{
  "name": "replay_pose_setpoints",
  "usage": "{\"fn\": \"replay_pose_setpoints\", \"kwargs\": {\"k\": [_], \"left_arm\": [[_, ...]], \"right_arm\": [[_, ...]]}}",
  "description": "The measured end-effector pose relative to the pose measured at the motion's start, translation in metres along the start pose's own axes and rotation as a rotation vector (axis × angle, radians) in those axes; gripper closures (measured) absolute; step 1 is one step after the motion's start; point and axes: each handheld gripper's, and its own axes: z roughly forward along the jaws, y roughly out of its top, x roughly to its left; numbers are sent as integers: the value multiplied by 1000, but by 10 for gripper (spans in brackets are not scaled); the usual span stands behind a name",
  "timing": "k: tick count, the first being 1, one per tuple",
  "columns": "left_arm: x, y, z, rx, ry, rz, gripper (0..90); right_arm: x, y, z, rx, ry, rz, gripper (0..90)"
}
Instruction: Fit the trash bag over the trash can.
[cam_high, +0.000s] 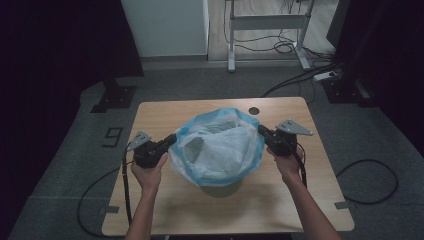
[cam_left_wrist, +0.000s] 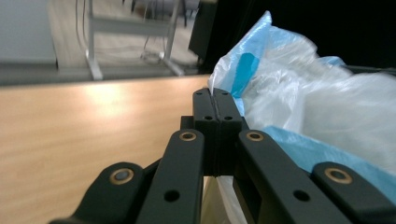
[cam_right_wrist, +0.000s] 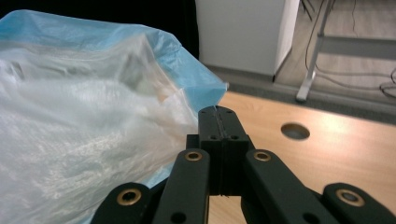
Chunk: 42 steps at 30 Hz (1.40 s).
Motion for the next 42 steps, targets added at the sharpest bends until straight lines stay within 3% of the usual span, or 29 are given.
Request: {"fn": "replay_pose_setpoints", "kwargs": {"k": [6,13,22,24,33,42], "left_arm": [[1,-7,6,59,23,3,900],[8,-17,16,152,15,-29,900],[13,-30,21,210,-15,-71,900],[12,-32,22,232,-17,-61,899],[16,-38,20,244,-57,-102,900],[18,-42,23,279,-41,-108,900]], "right_arm": [[5,-20,20,94,14,-12,890],[9,-29,25,132,33,-2,891],[5,-40,27,192,53,25,891],[5,-43,27,199,58,25,891],[5,-48,24,226,76,21,892],[4,-40,29,260,62,13,892]]}}
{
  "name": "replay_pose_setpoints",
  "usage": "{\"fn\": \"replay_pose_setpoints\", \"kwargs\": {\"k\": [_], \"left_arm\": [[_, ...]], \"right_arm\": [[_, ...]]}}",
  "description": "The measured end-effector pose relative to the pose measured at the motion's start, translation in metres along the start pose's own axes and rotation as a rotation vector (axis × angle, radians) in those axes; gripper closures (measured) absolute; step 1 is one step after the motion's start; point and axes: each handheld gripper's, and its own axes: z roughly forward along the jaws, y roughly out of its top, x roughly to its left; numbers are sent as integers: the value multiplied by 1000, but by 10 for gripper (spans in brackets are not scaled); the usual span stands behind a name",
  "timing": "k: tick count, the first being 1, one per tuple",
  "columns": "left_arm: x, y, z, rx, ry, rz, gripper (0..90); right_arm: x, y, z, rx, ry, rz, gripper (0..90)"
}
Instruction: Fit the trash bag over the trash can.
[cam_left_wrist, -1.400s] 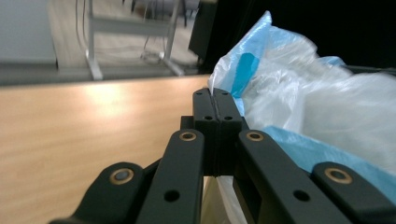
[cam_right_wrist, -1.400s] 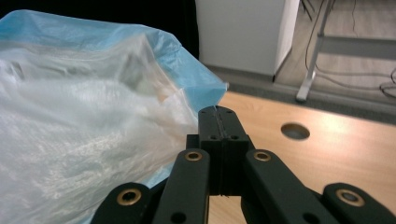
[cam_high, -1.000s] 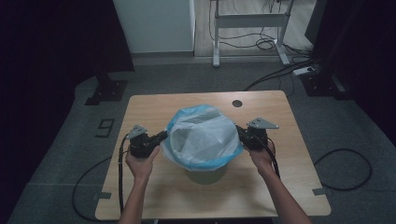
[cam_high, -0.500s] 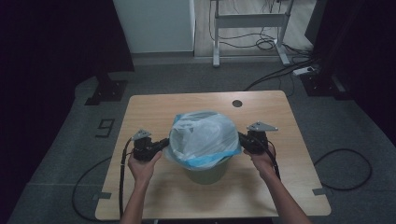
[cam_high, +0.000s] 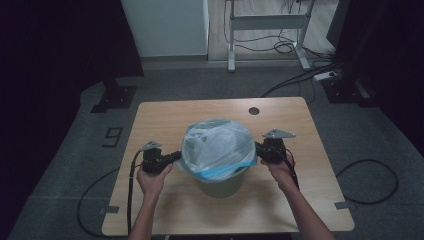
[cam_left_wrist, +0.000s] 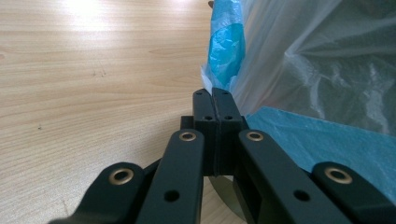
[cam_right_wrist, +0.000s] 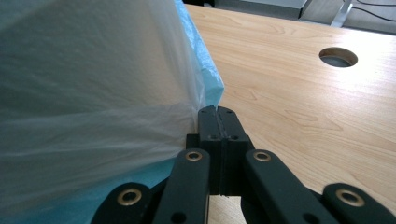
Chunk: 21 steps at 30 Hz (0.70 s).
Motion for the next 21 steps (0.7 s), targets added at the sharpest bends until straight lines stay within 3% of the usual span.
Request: {"fn": "replay_pose_setpoints", "kwargs": {"k": [5,13,17,21], "left_arm": [[3,-2,0,22,-21,-15,899],[3,-4,0,36,-8,-2,899],[2,-4,-1,19,3,18,899],[3,-6,-7,-46,-7,21,875]], "right_arm": [[0,0,1,16,13,6,892],[-1,4,3,41,15,32,891],[-1,1,1,11,14,43,851],[-4,-5,-9,-95,-10,82,711]]}}
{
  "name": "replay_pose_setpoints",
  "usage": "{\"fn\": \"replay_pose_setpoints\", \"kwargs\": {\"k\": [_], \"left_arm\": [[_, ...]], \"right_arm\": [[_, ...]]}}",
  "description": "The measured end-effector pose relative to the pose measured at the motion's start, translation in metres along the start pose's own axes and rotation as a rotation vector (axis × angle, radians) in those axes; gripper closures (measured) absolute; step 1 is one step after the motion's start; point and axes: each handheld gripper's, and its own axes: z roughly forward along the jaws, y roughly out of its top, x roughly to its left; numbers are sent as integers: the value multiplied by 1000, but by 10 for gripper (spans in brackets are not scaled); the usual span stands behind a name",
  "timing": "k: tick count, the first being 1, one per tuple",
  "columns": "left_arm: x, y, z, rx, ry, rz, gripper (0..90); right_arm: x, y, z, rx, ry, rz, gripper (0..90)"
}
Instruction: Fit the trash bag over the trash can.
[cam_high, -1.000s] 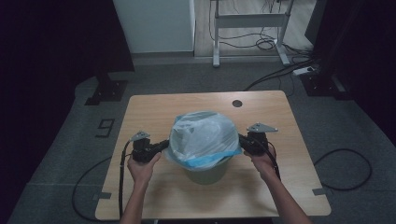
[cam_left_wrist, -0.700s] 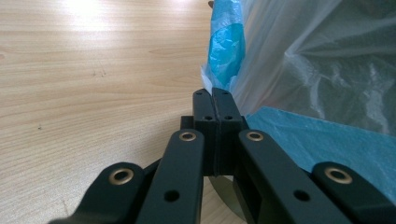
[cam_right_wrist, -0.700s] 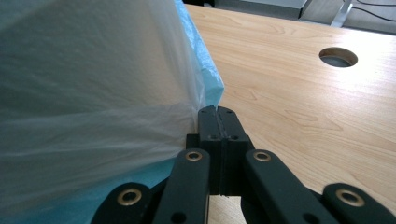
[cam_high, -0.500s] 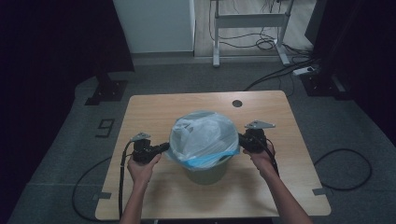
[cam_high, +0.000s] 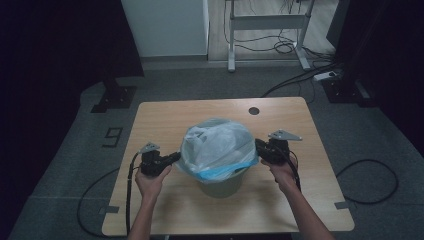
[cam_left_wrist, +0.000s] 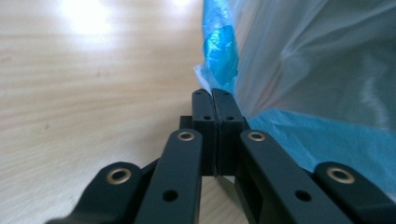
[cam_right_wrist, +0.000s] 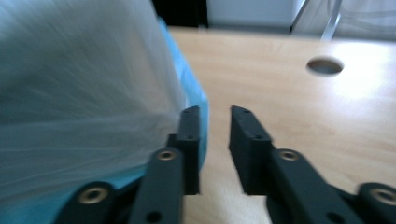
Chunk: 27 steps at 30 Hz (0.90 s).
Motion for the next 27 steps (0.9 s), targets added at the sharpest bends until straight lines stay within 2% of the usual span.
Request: {"fn": "replay_pose_setpoints", "kwargs": {"k": [3,6,9,10,12,13,15,20,27], "left_arm": [[1,-2,-5,-43,8,8,811],[1,-2,-11,-86,30,8,701],[0,0,-20,-131,9,11,629],[-2,1,-22,-137,1,17,606],[-5,3,-26,-149,-6,32,589],[-7,4,-28,-153,-6,37,582],[-10,5,-32,-164,-13,45,576],[-18,7,-40,-180,-24,68,572],[-29,9,-49,-189,-51,96,560]], "right_arm": [[0,-1,-19,-106,-13,0,609],[3,0,-36,-169,12,0,569],[10,0,-54,-220,65,-24,549],[15,-1,-61,-236,95,-31,543],[22,-3,-72,-260,121,-54,539],[26,-5,-77,-267,147,-59,518],[32,-7,-87,-282,158,-91,516],[47,-10,-105,-293,225,-132,497],[71,-2,-113,-254,344,-204,444]]}}
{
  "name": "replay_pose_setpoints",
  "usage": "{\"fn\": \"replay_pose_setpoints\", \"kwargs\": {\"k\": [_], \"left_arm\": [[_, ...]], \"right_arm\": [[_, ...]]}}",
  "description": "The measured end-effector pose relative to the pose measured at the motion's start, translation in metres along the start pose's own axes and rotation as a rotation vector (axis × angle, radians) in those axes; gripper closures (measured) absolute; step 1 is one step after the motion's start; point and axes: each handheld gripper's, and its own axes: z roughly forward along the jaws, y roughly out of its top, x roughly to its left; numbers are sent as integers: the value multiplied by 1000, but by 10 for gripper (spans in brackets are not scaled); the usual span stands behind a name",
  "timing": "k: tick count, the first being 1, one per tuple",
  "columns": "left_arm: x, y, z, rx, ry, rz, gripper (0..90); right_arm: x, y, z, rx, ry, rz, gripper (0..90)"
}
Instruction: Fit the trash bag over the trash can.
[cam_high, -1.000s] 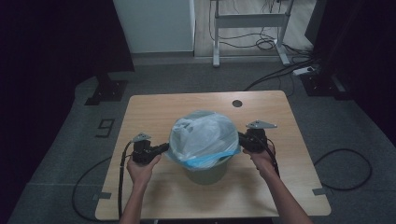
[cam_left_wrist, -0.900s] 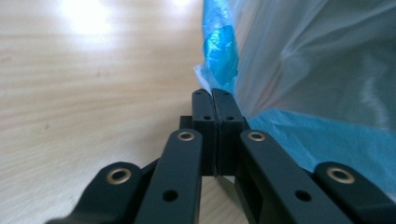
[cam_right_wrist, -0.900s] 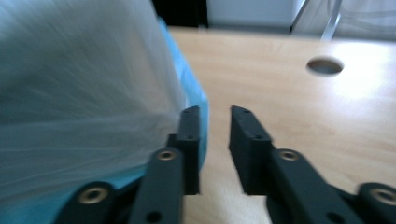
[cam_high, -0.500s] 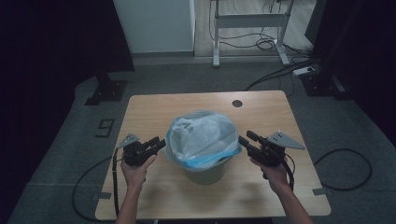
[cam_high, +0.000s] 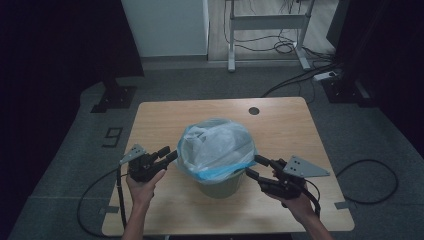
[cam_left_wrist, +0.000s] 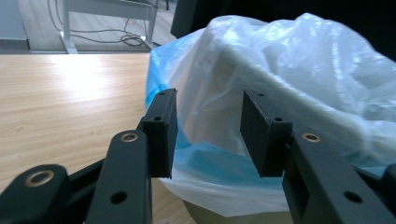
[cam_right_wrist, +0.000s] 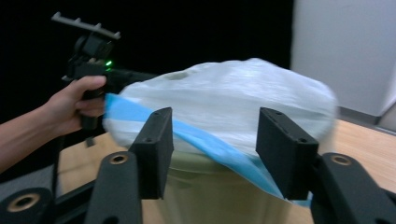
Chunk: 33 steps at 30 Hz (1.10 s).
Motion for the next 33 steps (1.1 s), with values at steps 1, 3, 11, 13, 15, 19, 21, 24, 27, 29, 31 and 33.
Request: {"fn": "replay_pose_setpoints", "kwargs": {"k": [1,3,11,13,15,19,21,24,27,29,31,33], "left_arm": [[-1,0,-1,-1,-4,3,559],[-4,1,-2,1,-12,9,558],[-4,0,-5,-13,-17,6,558],[-5,-1,-5,-35,3,4,567],[-4,-1,-5,-41,-1,-5,567],[-4,-2,-3,-33,-6,-5,566],[-5,-2,-3,-31,-8,-5,566],[-5,-2,-2,-29,-9,-7,566],[-5,-3,-1,-30,-8,-9,565],[-5,-4,-1,-28,-7,-10,565],[-4,-5,-1,-29,-7,-13,565],[-4,-7,-1,-30,-7,-19,565]], "right_arm": [[2,2,2,11,15,-9,435],[3,5,7,28,32,-29,427],[-2,11,27,124,132,-52,406],[-2,12,30,137,141,-52,416],[-3,13,33,153,160,-54,439],[-6,14,35,178,194,-52,541],[-7,14,36,190,205,-51,587],[-8,13,35,193,218,-55,676],[-7,13,33,194,230,-72,808],[-6,14,32,195,229,-87,853],[-4,13,29,189,225,-103,883],[-1,11,25,166,226,-123,886]]}}
